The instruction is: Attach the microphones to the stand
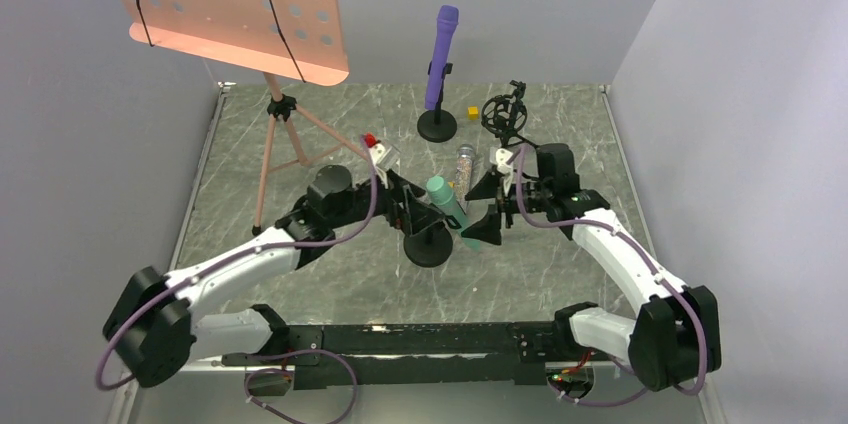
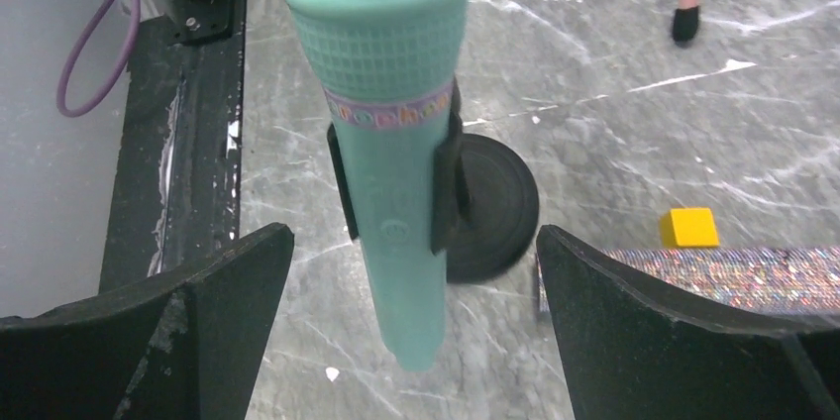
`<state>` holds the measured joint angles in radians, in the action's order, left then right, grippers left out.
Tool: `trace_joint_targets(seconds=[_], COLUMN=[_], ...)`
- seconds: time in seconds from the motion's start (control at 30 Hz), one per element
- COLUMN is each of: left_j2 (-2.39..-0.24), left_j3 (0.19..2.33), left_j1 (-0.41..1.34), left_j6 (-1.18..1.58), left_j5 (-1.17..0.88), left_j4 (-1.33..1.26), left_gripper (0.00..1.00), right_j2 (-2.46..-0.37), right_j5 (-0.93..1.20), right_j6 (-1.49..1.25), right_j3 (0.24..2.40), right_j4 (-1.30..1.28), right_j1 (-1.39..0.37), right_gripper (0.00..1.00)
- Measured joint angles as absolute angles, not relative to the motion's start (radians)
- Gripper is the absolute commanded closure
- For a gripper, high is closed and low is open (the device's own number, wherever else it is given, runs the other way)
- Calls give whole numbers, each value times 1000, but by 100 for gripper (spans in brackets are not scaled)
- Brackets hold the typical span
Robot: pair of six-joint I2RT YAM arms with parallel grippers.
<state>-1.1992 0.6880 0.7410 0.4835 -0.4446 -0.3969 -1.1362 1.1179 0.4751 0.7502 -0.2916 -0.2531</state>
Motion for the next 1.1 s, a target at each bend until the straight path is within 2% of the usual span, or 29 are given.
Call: trace_joint_targets(seconds=[0.3,0.4,0.6,0.8,0.9,1.1], left_j2=[-821,-727,-606,-548,-545,-535], left_j3=[588,517,403,391,391,391], left_j1=[741,741,741,741,741,741], left_j6=[425,421,423,422,420,406], left_j5=[-272,-228,-153,-107,-98,-81], left_j4=[-323,-289,-202,-173,-170,-141], left_gripper=[1,1,1,1,1,1], right_j2=[-1234,-1243,-1244,-1272,-1279,-1269], right_j5=[1024,1021,1028,1043,1048,1067], right_j6=[464,456,429,417,439,565], right_j3=[833,837,837,859,877,936], right_j4=[-290,-290,-281,-289,-317,-512], right_j1=[-395,-398,-403,-411,-411,-410], right_gripper=[0,4,29,66,72,75])
